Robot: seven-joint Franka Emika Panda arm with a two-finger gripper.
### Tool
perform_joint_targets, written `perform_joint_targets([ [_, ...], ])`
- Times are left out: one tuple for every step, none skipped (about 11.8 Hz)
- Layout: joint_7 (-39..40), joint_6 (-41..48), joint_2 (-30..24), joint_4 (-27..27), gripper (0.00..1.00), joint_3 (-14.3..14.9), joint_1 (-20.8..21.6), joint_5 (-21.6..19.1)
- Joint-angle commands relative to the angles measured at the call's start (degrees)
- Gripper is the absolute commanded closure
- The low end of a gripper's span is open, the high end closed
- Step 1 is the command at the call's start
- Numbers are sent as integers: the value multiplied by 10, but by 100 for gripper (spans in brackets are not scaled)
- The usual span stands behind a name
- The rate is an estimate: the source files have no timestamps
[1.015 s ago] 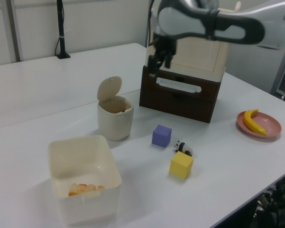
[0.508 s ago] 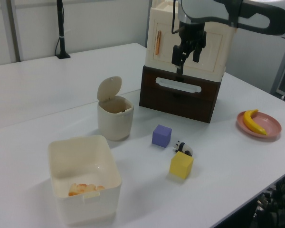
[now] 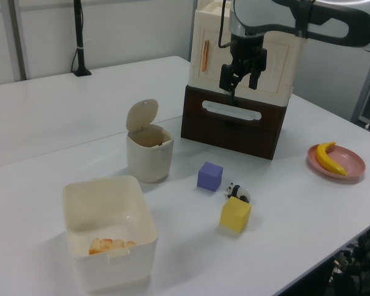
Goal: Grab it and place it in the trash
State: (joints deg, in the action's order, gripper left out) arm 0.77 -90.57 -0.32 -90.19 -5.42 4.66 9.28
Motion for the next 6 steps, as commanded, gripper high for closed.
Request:
perform_joint_targets([
  [-12,-7,-11,-12,0,5,2,-14],
  [-10,-8,-11,-16,0,5,2,-12],
  [-12,-13,-9,-13,0,6,2,-15],
  [-12,-17,-9,-15,0,9,3,-15],
  [-13,-16,-9,-17,0,9,3,-15],
  [-13,-14,-10,-17,0,9,3,-15],
])
